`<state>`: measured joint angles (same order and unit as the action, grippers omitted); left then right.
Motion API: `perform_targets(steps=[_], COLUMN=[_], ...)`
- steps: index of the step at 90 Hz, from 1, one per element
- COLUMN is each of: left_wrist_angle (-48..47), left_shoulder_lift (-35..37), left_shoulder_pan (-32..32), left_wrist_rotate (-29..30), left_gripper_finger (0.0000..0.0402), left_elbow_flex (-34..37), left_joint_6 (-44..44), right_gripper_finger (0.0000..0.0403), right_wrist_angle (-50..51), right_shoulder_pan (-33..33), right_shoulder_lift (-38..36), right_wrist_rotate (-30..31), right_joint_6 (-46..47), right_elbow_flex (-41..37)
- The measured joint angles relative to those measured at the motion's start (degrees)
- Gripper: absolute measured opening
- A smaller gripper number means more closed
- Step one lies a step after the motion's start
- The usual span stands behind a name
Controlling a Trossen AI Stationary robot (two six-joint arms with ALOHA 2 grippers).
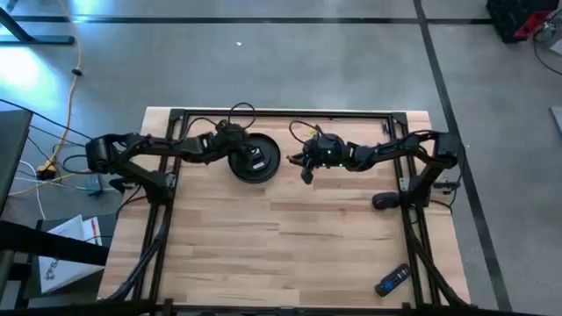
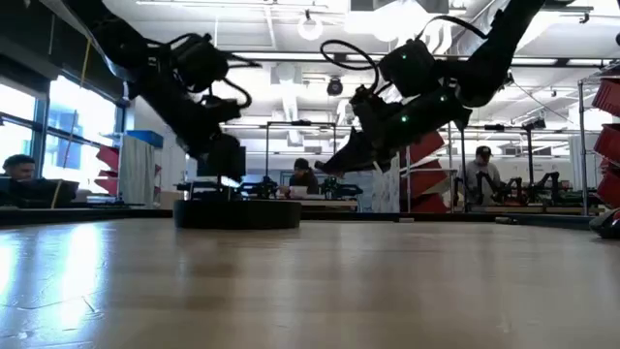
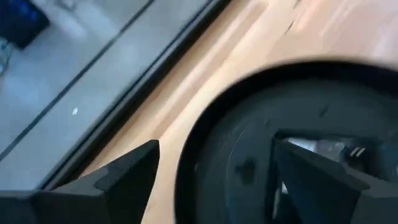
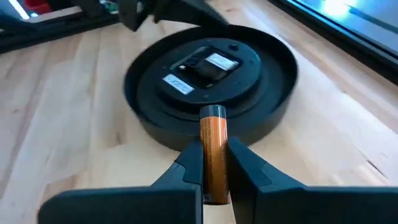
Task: Insert battery
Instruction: Insert the yellow battery into the white-black wall clock
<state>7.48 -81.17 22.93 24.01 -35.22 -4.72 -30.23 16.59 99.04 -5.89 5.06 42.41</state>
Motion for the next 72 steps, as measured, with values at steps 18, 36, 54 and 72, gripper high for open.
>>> perform_targets(steps=[18,36,54,72], left_wrist_angle=[-2.71,-11.16,-9.45,-10.62], left_shoulder_lift=[0.0,-0.32,-0.45,-6.36], left_shoulder_pan=[0.74,7.88,12.01,14.4], left_wrist_rotate=[0.51,-0.22,-1.81,-5.94], left_gripper_finger=[0.0305,0.0305,0.0305,0.0281], left_elbow_flex=[-0.26,-3.05,-4.99,-6.95], left_joint_6=[-0.8,8.14,11.52,17.26], right_gripper_finger=[0.0012,0.0012,0.0012,0.0012], right_wrist_angle=[-0.66,-0.75,-1.24,-1.26], right_shoulder_pan=[-0.26,-0.26,-0.26,-0.17], right_shoulder_lift=[0.0,0.0,0.0,0.0], right_wrist_rotate=[-1.43,-1.49,-1.48,-1.44], right_joint_6=[0.48,0.5,0.64,0.66], right_elbow_flex=[0.02,0.02,0.03,0.02])
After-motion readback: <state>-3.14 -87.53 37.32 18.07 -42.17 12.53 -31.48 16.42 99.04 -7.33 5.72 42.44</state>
